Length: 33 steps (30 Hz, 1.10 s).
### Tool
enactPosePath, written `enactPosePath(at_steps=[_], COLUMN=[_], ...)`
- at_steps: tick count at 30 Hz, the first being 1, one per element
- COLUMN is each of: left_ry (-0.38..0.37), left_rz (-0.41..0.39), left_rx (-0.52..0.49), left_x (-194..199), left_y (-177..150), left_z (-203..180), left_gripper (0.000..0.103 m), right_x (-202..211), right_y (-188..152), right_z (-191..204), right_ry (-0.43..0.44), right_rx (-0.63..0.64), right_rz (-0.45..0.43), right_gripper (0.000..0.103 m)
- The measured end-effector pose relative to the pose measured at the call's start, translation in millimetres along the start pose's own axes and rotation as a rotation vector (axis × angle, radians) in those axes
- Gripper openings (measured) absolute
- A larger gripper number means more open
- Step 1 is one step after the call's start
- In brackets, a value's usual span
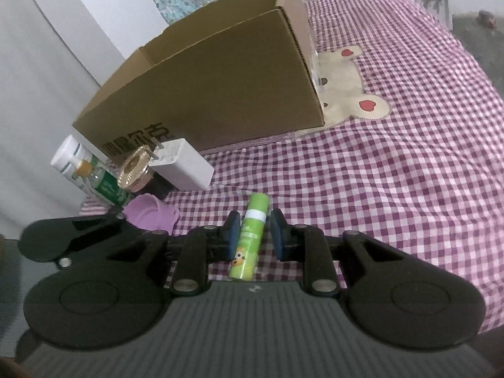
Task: Organize rigid objects
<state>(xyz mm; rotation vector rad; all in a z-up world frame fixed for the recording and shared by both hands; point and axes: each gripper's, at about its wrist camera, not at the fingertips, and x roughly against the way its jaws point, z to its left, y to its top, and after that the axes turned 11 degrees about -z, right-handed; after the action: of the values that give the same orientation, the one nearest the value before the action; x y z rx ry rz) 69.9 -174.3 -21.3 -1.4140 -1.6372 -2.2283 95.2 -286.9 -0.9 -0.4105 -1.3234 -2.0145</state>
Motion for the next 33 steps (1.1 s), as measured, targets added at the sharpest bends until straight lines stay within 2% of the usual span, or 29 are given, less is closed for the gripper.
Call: enactPosePath(at_steps=[5, 10, 17, 25, 33], left_ry=[-0.001, -0.005, 0.010, 0.010, 0.046], left_rz=[0.007, -0.001, -0.005, -0.026, -0.135], left_rx=[0.017, 0.023, 0.041, 0.079, 0.101], left_x=[-7.8, -12.0, -14.5, -2.9, 45.1], left_y=[3.9, 7.7, 12.6, 12.3, 29.8], left_z=[3.0, 6.6, 11.4, 16.2, 27.7], left_gripper=[0.045, 0.043, 0.020, 0.020, 0.020], right_x=[0.1, -0.2, -1.2, 2.2, 25.5], right_y=[1.4, 3.0, 4.0, 4.6, 24.4], right_z=[-12.3, -15.7, -16.5, -9.3, 28.4], right_ry=[0.036, 0.045, 0.050, 0.037, 0.055], right_rx=[-0.083, -0.111, -0.135, -0.160, -0.091], right_rz=[0.007, 0.015, 0.020, 0.025, -0.043], right_gripper=[0.018, 0.019, 0.018, 0.016, 0.016])
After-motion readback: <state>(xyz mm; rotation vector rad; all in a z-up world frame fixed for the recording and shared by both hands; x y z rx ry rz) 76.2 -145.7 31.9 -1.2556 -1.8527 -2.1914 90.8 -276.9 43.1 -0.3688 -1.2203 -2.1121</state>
